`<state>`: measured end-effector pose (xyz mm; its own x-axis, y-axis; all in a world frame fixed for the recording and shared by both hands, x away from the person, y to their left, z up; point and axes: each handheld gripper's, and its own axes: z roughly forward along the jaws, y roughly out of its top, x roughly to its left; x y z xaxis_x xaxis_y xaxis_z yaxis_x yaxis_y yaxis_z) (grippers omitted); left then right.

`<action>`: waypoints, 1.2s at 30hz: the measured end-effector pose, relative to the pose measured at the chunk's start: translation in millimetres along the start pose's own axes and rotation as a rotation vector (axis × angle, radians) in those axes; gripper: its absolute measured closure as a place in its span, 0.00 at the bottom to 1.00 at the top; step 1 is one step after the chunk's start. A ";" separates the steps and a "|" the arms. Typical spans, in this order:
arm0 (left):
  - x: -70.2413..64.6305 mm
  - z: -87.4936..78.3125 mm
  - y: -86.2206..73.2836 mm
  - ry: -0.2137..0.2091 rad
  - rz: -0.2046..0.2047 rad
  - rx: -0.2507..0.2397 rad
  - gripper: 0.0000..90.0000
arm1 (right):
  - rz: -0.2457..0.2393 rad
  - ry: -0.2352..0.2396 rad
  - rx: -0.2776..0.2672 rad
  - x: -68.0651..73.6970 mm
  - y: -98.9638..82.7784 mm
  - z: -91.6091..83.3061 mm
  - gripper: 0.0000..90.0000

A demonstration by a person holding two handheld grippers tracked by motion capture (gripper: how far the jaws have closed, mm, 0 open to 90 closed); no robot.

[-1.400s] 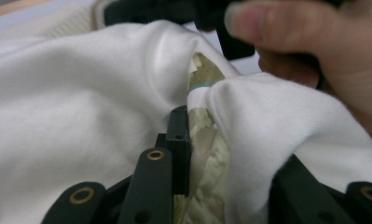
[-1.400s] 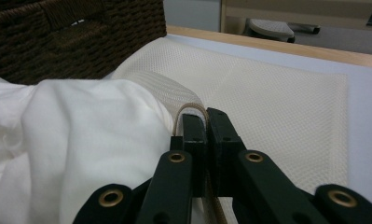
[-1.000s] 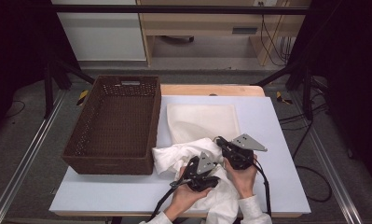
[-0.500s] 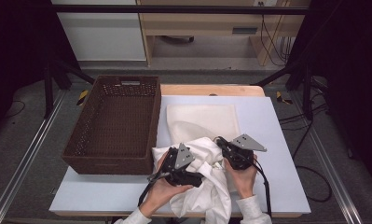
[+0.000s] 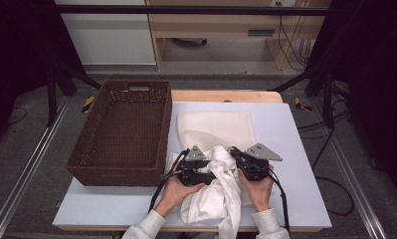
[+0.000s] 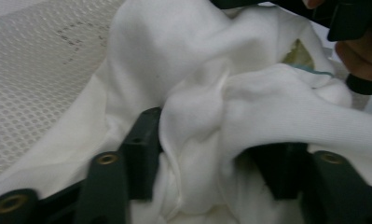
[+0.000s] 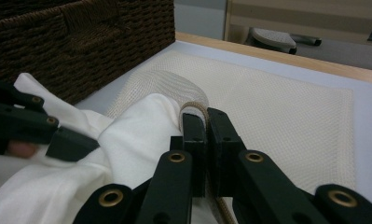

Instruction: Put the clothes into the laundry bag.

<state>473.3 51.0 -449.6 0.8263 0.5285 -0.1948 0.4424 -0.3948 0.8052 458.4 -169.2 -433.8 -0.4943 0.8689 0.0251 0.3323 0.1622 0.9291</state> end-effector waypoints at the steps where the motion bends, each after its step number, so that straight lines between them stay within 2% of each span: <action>1: -1.6 -0.5 -0.1 0.005 0.002 0.001 0.70 | 0.001 0.001 0.000 0.2 -0.1 0.3 0.97; 3: -6.8 -2.3 -0.6 0.026 0.023 -0.003 0.81 | 0.000 0.002 0.000 0.2 -0.1 0.2 0.97; 5: -12.9 -4.3 -1.5 0.041 0.040 -0.015 0.86 | 0.003 0.004 -0.001 -1.0 -0.1 -0.2 0.97; 8: -24.8 -8.6 -0.8 0.036 0.070 -0.041 0.88 | 0.006 0.003 -0.005 -2.7 -0.3 -0.5 0.97; 11: -39.4 -11.3 4.3 0.005 0.094 -0.073 0.89 | 0.013 0.004 -0.010 -3.5 0.3 -1.5 0.97; 14: -55.9 -4.7 12.2 -0.007 0.128 -0.083 0.89 | 0.020 0.010 -0.021 -3.3 1.2 -2.6 0.97; 16: -62.1 4.0 16.6 0.001 0.129 -0.079 0.89 | 0.013 0.003 -0.025 -3.3 1.9 -4.1 0.97; 18: -62.7 13.5 19.7 0.010 0.115 -0.063 0.89 | 0.022 0.000 -0.031 -5.3 2.3 -6.0 0.97; 20: -60.9 25.3 21.1 0.070 0.113 -0.018 0.89 | 0.028 -0.001 -0.036 -7.1 3.1 -8.6 0.97; 22: -54.9 34.7 20.4 0.089 0.093 0.009 0.88 | 0.025 0.008 -0.042 -6.2 4.8 -11.0 0.97; 25: -50.6 35.9 18.6 0.096 0.090 -0.006 0.88 | 0.012 0.007 -0.037 -3.1 4.9 -9.7 0.97; 26: -51.3 35.1 17.8 0.104 0.100 -0.011 0.87 | 0.013 0.010 -0.037 -3.3 4.4 -9.0 0.97; 28: -54.6 31.9 16.1 0.119 0.114 -0.033 0.82 | 0.011 0.008 -0.039 -3.0 4.0 -8.8 0.97; 31: -59.5 21.6 15.5 0.138 0.110 -0.058 0.59 | 0.001 -0.003 -0.040 -3.7 3.5 -9.5 0.97; 34: -64.4 6.2 15.8 0.117 0.105 -0.067 0.37 | 0.003 -0.009 -0.037 -4.9 2.6 -8.9 0.97; 36: -68.8 -4.6 15.8 0.104 0.117 -0.062 0.26 | 0.003 -0.012 -0.037 -4.9 2.5 -8.7 0.97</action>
<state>421.8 11.9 -420.9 0.8291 0.5575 -0.0414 0.3204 -0.4130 0.8525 454.6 -177.1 -428.4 -0.4835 0.8750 0.0237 0.3039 0.1424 0.9420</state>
